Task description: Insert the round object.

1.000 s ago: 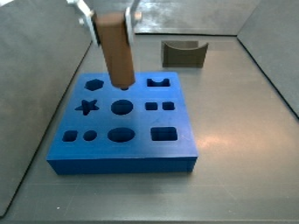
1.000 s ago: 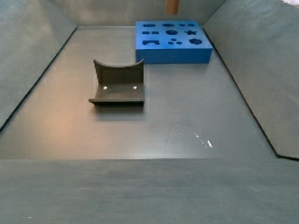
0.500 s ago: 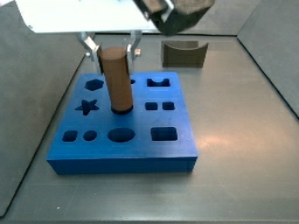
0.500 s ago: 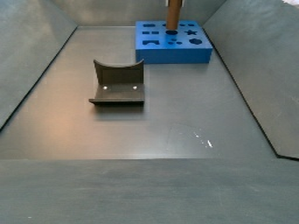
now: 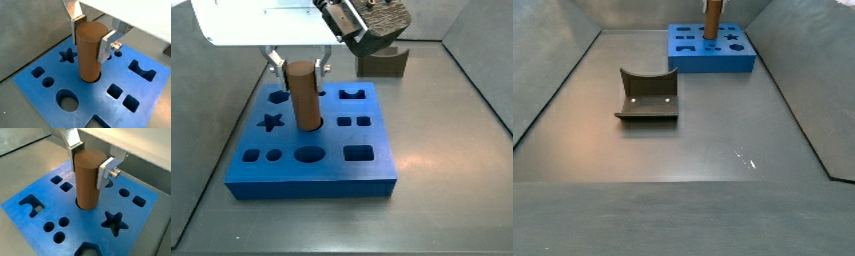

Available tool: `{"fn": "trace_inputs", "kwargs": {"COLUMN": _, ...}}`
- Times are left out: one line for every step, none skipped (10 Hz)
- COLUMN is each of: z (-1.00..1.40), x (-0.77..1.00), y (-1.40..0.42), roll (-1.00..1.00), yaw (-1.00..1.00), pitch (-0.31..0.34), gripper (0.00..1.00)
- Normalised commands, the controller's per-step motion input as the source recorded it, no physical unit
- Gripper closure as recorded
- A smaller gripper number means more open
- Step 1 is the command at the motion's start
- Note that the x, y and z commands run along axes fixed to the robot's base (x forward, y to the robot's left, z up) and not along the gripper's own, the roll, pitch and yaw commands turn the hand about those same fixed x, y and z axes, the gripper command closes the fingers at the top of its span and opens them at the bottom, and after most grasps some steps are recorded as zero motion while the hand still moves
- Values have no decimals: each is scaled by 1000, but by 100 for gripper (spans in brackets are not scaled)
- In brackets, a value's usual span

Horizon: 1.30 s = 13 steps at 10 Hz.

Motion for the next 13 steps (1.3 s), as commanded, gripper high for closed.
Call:
{"fn": "trace_inputs", "kwargs": {"z": -463, "x": 314, "y": 0, "roll": 0, "yaw": -63, "pitch": 20, "gripper": 100}}
{"fn": "trace_inputs", "kwargs": {"z": -437, "x": 280, "y": 0, "roll": 0, "yaw": -54, "pitch": 19, "gripper": 100}}
{"fn": "trace_inputs", "kwargs": {"z": -403, "x": 174, "y": 0, "roll": 0, "yaw": -46, "pitch": 3, "gripper": 100}}
{"fn": "trace_inputs", "kwargs": {"z": -366, "x": 34, "y": 0, "roll": 0, "yaw": -57, "pitch": 0, "gripper": 100}}
{"fn": "trace_inputs", "kwargs": {"z": -340, "x": 0, "y": 0, "roll": 0, "yaw": -54, "pitch": -10, "gripper": 100}}
{"fn": "trace_inputs", "kwargs": {"z": -320, "x": 0, "y": 0, "roll": 0, "yaw": -49, "pitch": -19, "gripper": 100}}
{"fn": "trace_inputs", "kwargs": {"z": -297, "x": -51, "y": 0, "roll": 0, "yaw": -40, "pitch": -26, "gripper": 100}}
{"fn": "trace_inputs", "kwargs": {"z": -214, "x": -66, "y": 0, "roll": 0, "yaw": -37, "pitch": -9, "gripper": 100}}
{"fn": "trace_inputs", "kwargs": {"z": -257, "x": -86, "y": 0, "roll": 30, "yaw": -63, "pitch": 0, "gripper": 100}}
{"fn": "trace_inputs", "kwargs": {"z": -254, "x": -37, "y": 0, "roll": 24, "yaw": -49, "pitch": 0, "gripper": 100}}
{"fn": "trace_inputs", "kwargs": {"z": -186, "x": -140, "y": 0, "roll": 23, "yaw": -37, "pitch": -36, "gripper": 100}}
{"fn": "trace_inputs", "kwargs": {"z": -34, "x": -111, "y": 37, "roll": -37, "yaw": 0, "pitch": -91, "gripper": 100}}
{"fn": "trace_inputs", "kwargs": {"z": 0, "x": 0, "y": 0, "roll": 0, "yaw": 0, "pitch": -3, "gripper": 100}}
